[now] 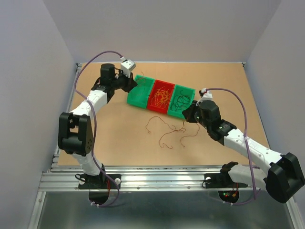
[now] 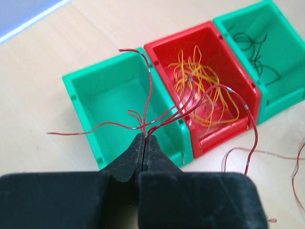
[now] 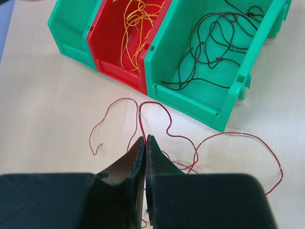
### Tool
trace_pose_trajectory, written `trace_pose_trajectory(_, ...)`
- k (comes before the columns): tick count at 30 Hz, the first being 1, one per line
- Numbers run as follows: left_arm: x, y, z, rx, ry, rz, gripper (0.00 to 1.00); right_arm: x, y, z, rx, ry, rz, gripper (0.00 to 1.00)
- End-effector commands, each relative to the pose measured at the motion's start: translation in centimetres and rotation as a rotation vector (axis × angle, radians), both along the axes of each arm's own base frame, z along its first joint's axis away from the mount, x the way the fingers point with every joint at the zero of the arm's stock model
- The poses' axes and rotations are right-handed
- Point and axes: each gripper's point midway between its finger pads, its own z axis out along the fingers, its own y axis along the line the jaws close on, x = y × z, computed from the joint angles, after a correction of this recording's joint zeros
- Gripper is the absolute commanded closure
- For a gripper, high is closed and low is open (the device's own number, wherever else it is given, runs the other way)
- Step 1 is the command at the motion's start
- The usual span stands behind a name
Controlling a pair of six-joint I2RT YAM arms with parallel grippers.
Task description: Untangle the cables
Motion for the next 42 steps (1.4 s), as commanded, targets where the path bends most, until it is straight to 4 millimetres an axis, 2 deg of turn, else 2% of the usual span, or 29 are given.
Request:
trace_pose_trajectory(1, 1.2, -0.9, 0.7, -0.083, 0.076, -0.047, 1.00, 0.4, -0.1, 0.7, 0.016, -0.025, -0.013, 0.94)
trace_pose_trajectory(2, 1.4, -0.3, 0.3, -0.101, 0.095, -0.053, 1.00, 0.3, -0.1, 0.8, 0.018, -0.027, -0.011, 0.94)
trace_pose_trajectory(3, 0.7, -0.8, 0.8, -0.140, 0.104, -0.118, 1.00, 0.3, -0.1, 0.7, 0.018, -0.027, -0.012, 0.94)
trace_pose_trajectory(5, -0.2, -0.5, 1.2, -0.163, 0.103, -0.160, 1.00, 0.2, -0.1, 1.0, 0.022, -0.034, -0.010, 0.94)
trace_pose_trajectory(6, -0.9, -0.6, 2.4, -0.166, 0.077, -0.187, 1.00, 0.2, -0.1, 1.0, 0.023, -0.033, -0.011, 0.94)
trace_pose_trajectory(7, -1.7, -0.5, 2.3, -0.156, 0.083, -0.195, 1.00, 0.1, -0.1, 1.1, 0.025, -0.035, -0.010, 0.94)
trace_pose_trajectory(8, -2.3, -0.5, 3.6, -0.156, 0.058, -0.187, 1.00, 0.2, -0.1, 1.0, 0.026, -0.034, -0.010, 0.94)
trace_pose_trajectory(9, -2.6, -0.6, 4.0, -0.156, 0.053, -0.176, 1.00, 0.2, -0.1, 1.0, 0.026, -0.032, -0.009, 0.94)
trace_pose_trajectory(13, -1.5, -0.2, 4.7, -0.143, 0.054, -0.077, 1.00, 0.3, 0.1, 0.7, 0.024, -0.024, -0.003, 0.94)
trace_pose_trajectory(14, -1.1, -0.2, 3.7, -0.139, 0.081, -0.074, 1.00, 0.3, 0.1, 0.7, 0.023, -0.023, -0.003, 0.94)
trace_pose_trajectory(17, -0.1, -0.4, 2.4, -0.124, 0.137, -0.056, 1.00, 0.3, 0.1, 0.6, 0.021, -0.022, -0.006, 0.94)
trace_pose_trajectory(18, 0.4, -0.4, 0.8, -0.112, 0.178, -0.042, 1.00, 0.3, 0.1, 0.6, 0.022, -0.022, -0.008, 0.94)
trace_pose_trajectory(20, 1.0, -0.7, -0.4, -0.090, 0.205, -0.030, 1.00, 0.4, 0.0, 0.6, 0.020, -0.023, -0.009, 0.94)
trace_pose_trajectory(21, 1.3, -0.8, -1.7, -0.079, 0.233, -0.022, 1.00, 0.3, 0.1, 0.6, 0.021, -0.021, -0.006, 0.94)
trace_pose_trajectory(24, 2.6, -1.0, -3.1, -0.046, 0.251, 0.019, 1.00, 0.4, 0.2, 0.5, 0.022, -0.018, -0.004, 0.94)
trace_pose_trajectory(26, 3.7, -0.8, -2.7, -0.031, 0.238, 0.048, 0.94, 0.4, 0.2, 0.4, 0.020, -0.015, -0.004, 0.94)
trace_pose_trajectory(27, 4.2, -0.6, -3.1, -0.023, 0.246, 0.070, 0.85, 0.4, 0.2, 0.4, 0.020, -0.016, -0.004, 0.94)
trace_pose_trajectory(30, 4.9, -0.3, -2.6, -0.003, 0.220, 0.093, 0.65, 0.4, 0.2, 0.4, 0.022, -0.016, -0.004, 0.94)
trace_pose_trajectory(31, 4.9, -0.1, -2.7, 0.002, 0.213, 0.103, 0.54, 0.4, 0.1, 0.5, 0.022, -0.018, -0.007, 0.94)
trace_pose_trajectory(32, 4.8, -0.1, -2.6, 0.005, 0.206, 0.104, 0.51, 0.4, 0.2, 0.4, 0.022, -0.017, -0.006, 0.94)
trace_pose_trajectory(38, 3.4, 0.1, 1.5, -0.003, 0.075, 0.104, 0.34, 0.4, 0.4, 0.2, 0.023, -0.008, 0.007, 0.94)
trace_pose_trajectory(40, 3.0, 0.3, 2.1, 0.015, 0.034, 0.123, 0.34, 0.3, 0.5, 0.2, 0.022, -0.007, 0.013, 0.94)
trace_pose_trajectory(42, 1.3, -0.3, 1.8, 0.070, -0.042, 0.080, 0.33, 0.2, 0.8, 0.2, 0.025, -0.005, 0.030, 0.94)
